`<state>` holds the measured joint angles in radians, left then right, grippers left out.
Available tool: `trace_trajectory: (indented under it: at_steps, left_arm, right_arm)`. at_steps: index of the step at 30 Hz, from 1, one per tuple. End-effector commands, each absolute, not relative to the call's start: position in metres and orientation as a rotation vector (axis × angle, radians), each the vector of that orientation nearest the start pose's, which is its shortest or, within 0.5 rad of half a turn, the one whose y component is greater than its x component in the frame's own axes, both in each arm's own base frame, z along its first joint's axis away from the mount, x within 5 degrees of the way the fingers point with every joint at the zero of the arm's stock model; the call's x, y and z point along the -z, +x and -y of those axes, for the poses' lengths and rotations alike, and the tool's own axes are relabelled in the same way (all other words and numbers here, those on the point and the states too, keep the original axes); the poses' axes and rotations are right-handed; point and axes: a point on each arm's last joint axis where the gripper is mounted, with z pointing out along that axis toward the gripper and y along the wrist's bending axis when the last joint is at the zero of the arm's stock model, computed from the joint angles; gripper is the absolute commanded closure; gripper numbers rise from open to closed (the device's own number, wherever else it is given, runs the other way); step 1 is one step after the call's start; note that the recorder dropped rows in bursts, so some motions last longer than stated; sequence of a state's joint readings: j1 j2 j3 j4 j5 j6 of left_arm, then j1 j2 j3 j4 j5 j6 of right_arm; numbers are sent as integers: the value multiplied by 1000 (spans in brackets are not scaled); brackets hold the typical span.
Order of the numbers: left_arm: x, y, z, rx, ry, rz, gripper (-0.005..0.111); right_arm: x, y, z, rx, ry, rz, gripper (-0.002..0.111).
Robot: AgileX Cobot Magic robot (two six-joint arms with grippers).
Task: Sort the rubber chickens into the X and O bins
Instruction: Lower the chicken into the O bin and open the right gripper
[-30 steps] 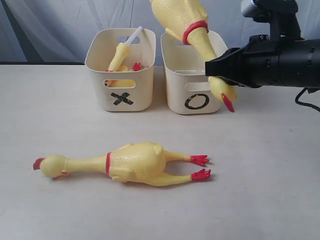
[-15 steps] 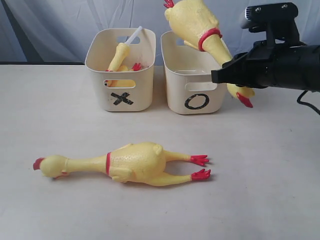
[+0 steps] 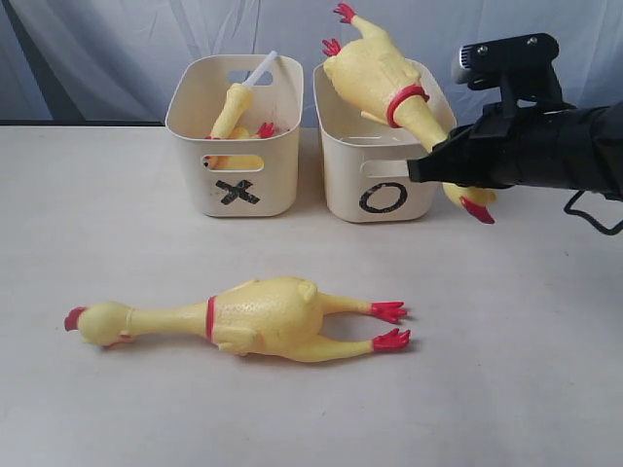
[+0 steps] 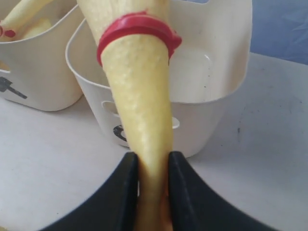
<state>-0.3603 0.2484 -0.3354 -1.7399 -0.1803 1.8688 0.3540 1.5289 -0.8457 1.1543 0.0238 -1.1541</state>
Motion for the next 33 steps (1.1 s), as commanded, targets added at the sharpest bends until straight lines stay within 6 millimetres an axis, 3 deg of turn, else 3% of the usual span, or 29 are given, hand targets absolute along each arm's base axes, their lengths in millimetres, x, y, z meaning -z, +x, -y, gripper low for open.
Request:
trace_trajectory:
  at_steps: [1, 29, 33]
  left_arm:
    - [-306, 68, 9, 70, 198, -1417, 107]
    - [-306, 68, 9, 70, 198, -1417, 107]
    - [-306, 68, 9, 70, 198, -1417, 107]
  right_arm:
    - [-230, 304, -110, -182, -383, -2144, 109]
    - [-229, 305, -108, -156, -365, -2139, 109]
    - [-229, 306, -108, -154, -364, -2139, 97]
